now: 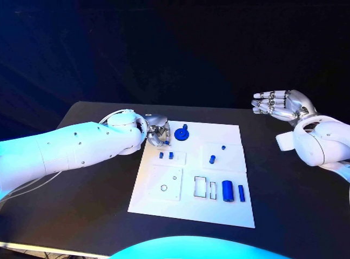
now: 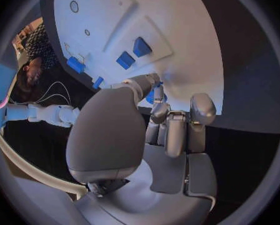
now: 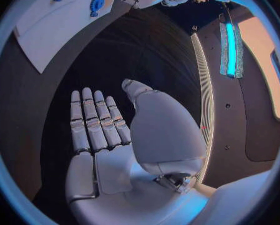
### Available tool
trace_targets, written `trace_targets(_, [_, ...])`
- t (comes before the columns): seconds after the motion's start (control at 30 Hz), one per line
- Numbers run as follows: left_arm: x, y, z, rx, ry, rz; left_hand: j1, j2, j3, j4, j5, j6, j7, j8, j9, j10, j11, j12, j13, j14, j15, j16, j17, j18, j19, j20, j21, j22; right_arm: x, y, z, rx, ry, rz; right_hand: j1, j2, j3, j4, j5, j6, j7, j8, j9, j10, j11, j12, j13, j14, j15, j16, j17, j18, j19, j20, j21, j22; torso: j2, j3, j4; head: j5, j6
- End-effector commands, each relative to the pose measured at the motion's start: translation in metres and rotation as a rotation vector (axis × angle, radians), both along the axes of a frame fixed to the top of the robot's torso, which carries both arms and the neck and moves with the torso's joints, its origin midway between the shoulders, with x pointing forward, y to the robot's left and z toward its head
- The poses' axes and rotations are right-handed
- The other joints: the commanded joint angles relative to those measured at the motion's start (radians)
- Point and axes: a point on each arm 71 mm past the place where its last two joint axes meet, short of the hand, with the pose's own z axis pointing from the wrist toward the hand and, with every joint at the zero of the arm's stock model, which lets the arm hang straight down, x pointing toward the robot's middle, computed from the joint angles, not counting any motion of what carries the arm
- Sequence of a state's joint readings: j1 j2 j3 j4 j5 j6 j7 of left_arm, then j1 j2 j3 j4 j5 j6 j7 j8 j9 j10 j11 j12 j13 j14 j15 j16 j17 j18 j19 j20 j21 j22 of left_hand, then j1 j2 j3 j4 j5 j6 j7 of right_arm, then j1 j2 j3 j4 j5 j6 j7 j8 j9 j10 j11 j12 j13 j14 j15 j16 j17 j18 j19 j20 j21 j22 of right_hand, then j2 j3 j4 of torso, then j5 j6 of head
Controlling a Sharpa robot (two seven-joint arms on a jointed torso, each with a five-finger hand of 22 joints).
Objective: Assemble the parts on the task board
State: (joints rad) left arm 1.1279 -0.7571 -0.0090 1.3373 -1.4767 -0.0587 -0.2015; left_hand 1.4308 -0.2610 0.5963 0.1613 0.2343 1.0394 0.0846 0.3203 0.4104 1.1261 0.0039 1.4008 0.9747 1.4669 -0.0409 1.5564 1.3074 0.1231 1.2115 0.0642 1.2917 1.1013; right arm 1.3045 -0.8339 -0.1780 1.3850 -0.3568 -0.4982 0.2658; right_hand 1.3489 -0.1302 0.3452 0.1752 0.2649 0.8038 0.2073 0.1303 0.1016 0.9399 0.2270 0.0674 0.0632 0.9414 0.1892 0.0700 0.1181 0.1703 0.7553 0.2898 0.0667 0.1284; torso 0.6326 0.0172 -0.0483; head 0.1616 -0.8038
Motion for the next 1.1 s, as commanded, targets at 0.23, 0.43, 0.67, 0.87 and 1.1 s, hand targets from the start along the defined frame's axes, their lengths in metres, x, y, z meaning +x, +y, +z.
trace_targets(0.23, [-0.0011,-0.0036,-0.0013,0.012,0.016,-0.022,-0.006,0.002,0.005,-0.001,0.000,0.005,0.000,0.006,0.003,0.009,0.000,0.000,0.001,0.041,-0.005,0.005,0.117,-0.009,0.006,0.001,0.004,0.001,-0.0006,0.0015,0.0005,0.002,-0.008,0.016,-0.001,0.007,-0.001,-0.001,-0.003,0.006,0.078,-0.006,-0.001,0.005,-0.001,-0.002,0.000,0.008,0.001,-0.003,-0.001,-0.002,0.001,0.000,0.004,-0.001,0.000,0.0008,-0.0003,-0.001,-0.001])
trace_targets(0.43, [-0.0015,-0.0038,-0.0016,0.013,0.019,-0.025,-0.004,0.001,0.008,-0.004,0.000,0.006,-0.001,0.006,0.005,0.010,-0.001,0.000,0.001,0.040,-0.006,0.005,0.116,-0.009,0.005,0.001,0.003,0.000,-0.0007,0.0014,0.0005,0.002,-0.008,0.015,-0.001,0.007,-0.001,-0.001,-0.003,0.006,0.078,-0.006,-0.001,0.005,-0.001,-0.002,0.000,0.008,0.001,-0.003,-0.001,-0.002,0.001,0.000,0.004,-0.001,0.000,0.0010,-0.0002,-0.001,-0.001])
trace_targets(0.67, [-0.0008,-0.0027,-0.0010,0.012,0.009,-0.018,-0.003,0.001,0.009,-0.005,-0.001,0.006,-0.001,0.006,0.005,0.010,-0.001,-0.001,0.001,0.040,-0.006,0.004,0.115,-0.009,0.005,0.000,0.003,0.000,-0.0008,0.0014,0.0005,0.002,-0.008,0.015,-0.001,0.007,-0.001,-0.001,-0.003,0.006,0.078,-0.006,-0.001,0.005,-0.001,-0.002,0.000,0.008,0.001,-0.003,-0.001,-0.002,0.001,0.000,0.004,-0.001,0.000,0.0002,-0.0002,-0.002,-0.002])
trace_targets(0.87, [0.0003,-0.0014,0.0000,0.006,-0.007,-0.007,-0.002,0.004,0.011,-0.006,0.000,0.006,-0.001,0.006,0.006,0.012,-0.002,-0.001,0.002,0.040,-0.007,0.004,0.116,-0.009,0.006,0.000,0.004,0.000,-0.0008,0.0014,0.0005,0.002,-0.008,0.015,-0.001,0.007,-0.001,-0.001,-0.003,0.006,0.078,-0.006,-0.001,0.005,-0.001,-0.002,0.000,0.008,0.001,-0.003,-0.001,-0.002,0.001,0.000,0.004,-0.001,0.000,-0.0001,0.0002,-0.002,0.000])
trace_targets(1.1, [0.0001,-0.0019,0.0014,-0.005,-0.023,-0.006,-0.002,0.004,0.012,-0.006,0.000,0.006,-0.001,0.006,0.007,0.012,-0.002,-0.001,0.003,0.040,-0.007,0.004,0.116,-0.009,0.007,0.000,0.004,0.002,-0.0007,0.0015,0.0005,0.002,-0.008,0.016,-0.001,0.007,-0.001,-0.001,-0.003,0.006,0.078,-0.006,-0.001,0.005,-0.001,-0.002,0.000,0.008,0.001,-0.003,-0.001,-0.002,0.001,0.000,0.004,-0.001,0.000,-0.0006,0.0001,-0.001,0.001])
